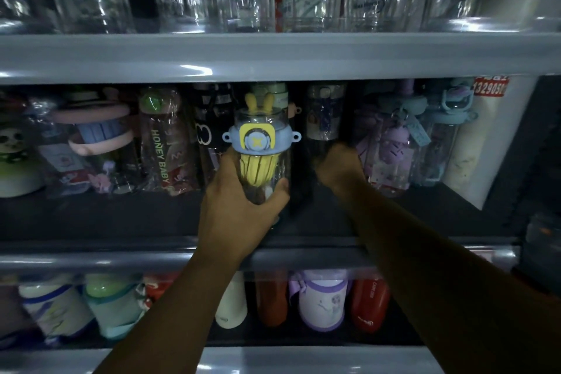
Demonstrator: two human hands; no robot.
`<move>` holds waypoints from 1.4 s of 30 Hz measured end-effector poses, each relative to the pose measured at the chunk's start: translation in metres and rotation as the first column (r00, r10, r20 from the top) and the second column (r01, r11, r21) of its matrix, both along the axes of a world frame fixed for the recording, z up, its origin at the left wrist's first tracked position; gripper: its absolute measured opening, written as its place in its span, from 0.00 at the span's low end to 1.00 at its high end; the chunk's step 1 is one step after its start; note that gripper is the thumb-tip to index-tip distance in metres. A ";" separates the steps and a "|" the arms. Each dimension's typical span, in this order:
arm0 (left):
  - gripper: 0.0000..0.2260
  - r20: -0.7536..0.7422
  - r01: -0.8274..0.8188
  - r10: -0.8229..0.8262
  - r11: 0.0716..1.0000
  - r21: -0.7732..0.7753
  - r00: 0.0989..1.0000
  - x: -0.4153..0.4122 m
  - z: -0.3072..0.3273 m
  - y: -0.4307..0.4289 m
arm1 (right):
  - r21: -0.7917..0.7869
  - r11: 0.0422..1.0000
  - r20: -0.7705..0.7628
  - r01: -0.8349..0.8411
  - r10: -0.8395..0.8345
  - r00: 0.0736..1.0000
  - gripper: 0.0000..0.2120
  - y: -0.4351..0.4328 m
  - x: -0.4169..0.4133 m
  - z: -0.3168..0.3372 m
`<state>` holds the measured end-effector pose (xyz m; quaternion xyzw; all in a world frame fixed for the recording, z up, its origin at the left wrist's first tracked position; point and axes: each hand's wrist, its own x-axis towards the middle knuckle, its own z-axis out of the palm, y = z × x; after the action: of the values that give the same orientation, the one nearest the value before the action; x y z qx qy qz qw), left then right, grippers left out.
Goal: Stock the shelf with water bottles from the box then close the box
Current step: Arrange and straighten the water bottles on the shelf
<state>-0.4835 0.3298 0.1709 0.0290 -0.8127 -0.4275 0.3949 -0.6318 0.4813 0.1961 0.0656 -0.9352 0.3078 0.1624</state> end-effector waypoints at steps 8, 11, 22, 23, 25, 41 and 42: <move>0.30 0.018 0.044 -0.043 0.999 -0.029 0.999 0.004 0.001 0.000 | -0.149 0.973 -0.057 -0.176 0.169 0.984 0.09 0.015 0.052 0.012; 0.31 0.014 0.050 -0.050 0.998 -0.029 0.999 0.005 0.002 0.001 | -0.122 0.978 -0.081 -0.172 0.163 0.983 0.11 0.021 0.062 0.002; 0.26 0.022 0.062 -0.061 0.997 -0.042 0.998 0.003 0.000 -0.002 | -0.144 0.986 -0.073 -0.080 0.070 0.995 0.13 0.023 0.035 -0.007; 0.26 0.022 0.065 -0.065 0.997 -0.045 0.998 0.003 0.000 -0.002 | -0.168 0.984 -0.094 -0.066 0.051 0.994 0.16 0.020 0.029 -0.002; 0.27 0.022 0.070 -0.069 0.996 -0.049 0.997 0.002 0.001 -0.002 | -0.188 0.981 -0.074 -0.039 0.025 0.997 0.18 0.014 0.016 0.006; 0.31 0.007 0.073 -0.072 0.992 -0.101 0.997 0.003 0.001 -0.002 | 0.019 0.999 0.000 -0.049 0.049 0.999 0.16 -0.002 -0.028 -0.009; 0.31 0.006 0.073 -0.073 0.992 -0.100 0.997 0.003 0.001 -0.001 | 0.075 0.997 -0.008 -0.033 0.034 0.999 0.18 -0.003 -0.027 -0.011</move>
<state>-0.4804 0.3284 0.1722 -0.0202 -0.8341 -0.4003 0.3791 -0.6590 0.4788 0.1856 0.0886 -0.9442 0.2747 0.1589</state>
